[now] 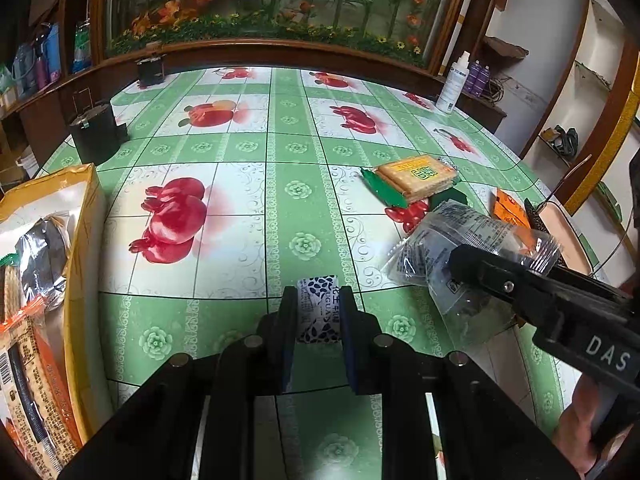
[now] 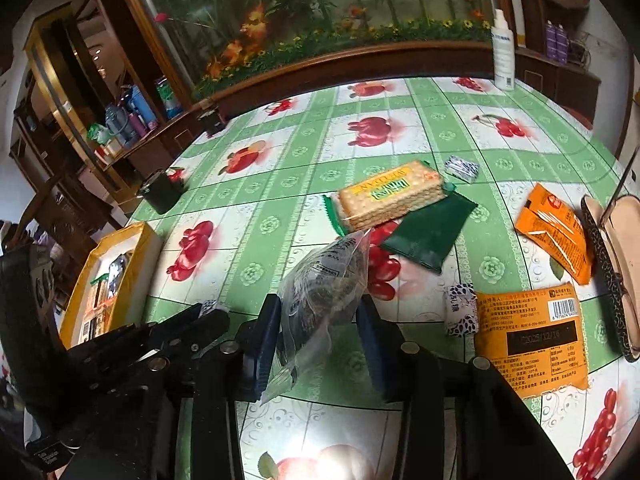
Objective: Organize snacks
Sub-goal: 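Lift the clear bag with the right tool while the left tool holds the patterned packet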
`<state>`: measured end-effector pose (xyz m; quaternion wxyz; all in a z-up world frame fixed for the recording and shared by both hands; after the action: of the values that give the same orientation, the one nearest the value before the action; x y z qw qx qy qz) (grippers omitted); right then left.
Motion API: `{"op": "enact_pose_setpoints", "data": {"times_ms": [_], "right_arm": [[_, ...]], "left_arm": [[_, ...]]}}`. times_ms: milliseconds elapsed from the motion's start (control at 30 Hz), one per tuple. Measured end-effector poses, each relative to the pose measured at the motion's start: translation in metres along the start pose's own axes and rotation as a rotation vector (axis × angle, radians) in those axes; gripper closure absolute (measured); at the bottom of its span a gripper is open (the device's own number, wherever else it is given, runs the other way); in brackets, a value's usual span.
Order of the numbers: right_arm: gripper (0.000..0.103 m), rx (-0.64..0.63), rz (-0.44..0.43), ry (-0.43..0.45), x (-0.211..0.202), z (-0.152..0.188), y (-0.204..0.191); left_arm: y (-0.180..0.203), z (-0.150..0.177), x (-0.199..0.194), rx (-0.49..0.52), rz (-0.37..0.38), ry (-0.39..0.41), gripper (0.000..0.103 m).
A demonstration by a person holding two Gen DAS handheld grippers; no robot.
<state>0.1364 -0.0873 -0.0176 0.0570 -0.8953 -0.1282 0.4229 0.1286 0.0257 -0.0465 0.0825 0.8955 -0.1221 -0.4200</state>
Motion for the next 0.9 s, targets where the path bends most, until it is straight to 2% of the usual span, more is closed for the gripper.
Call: {"op": "enact_pose_setpoints", "data": {"times_ms": [900], "right_arm": [[0.066,-0.011,-0.038,0.043,-0.0039,-0.0061,-0.0103]], "left_arm": [[-0.0037,-0.0049,-0.0047,0.026,-0.054,0.027,0.084]]}}
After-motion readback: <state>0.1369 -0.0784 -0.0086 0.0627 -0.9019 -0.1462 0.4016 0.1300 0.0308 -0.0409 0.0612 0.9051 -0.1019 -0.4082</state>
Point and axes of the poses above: each gripper's, at about its wrist camera, not at the fingertips, and x roughly the way its jaws point, y to its right, z to its underside, the point moved 9 cm from there along x, roughly the way its jaws point, and after that the axes turned 5 degrees about z, right-handed, at the moved point
